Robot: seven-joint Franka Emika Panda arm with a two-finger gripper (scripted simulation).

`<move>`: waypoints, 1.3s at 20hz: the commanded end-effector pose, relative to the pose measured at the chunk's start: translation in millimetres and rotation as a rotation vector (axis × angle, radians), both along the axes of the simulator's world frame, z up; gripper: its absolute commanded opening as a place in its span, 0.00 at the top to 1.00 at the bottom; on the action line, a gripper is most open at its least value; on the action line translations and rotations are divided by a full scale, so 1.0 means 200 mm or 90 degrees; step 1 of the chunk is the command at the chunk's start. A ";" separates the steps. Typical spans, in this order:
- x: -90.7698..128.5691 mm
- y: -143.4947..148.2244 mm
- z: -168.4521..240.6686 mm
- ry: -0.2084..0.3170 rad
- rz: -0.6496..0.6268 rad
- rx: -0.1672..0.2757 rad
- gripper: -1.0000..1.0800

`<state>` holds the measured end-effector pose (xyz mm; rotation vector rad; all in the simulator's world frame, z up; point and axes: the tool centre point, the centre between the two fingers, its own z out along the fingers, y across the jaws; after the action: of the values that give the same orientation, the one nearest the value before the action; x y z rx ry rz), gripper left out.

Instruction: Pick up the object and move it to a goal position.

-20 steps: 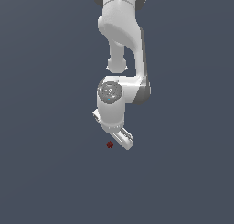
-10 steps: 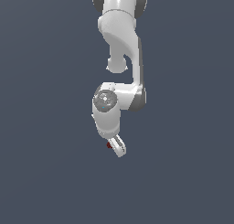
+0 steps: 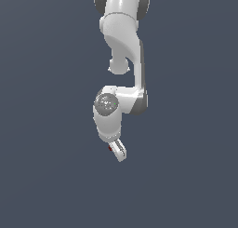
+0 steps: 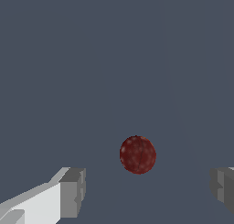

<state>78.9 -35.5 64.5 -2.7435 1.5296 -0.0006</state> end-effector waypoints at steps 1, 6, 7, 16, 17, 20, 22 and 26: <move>0.00 0.00 -0.03 0.001 0.000 0.000 0.04; -0.01 0.00 -0.17 0.000 -0.002 0.000 0.04; -0.01 0.00 -0.19 0.000 -0.003 0.000 0.04; 0.00 0.00 -0.24 0.000 -0.003 0.000 1.00; 0.00 0.00 -0.24 0.000 -0.003 0.000 1.00; 0.00 0.00 -0.24 0.000 -0.003 0.000 1.00; 0.00 0.00 -0.24 0.000 -0.003 0.000 1.00; 0.00 0.00 -0.24 0.000 -0.003 0.000 1.00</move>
<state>78.7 -35.8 16.8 -2.7405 1.5363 0.0005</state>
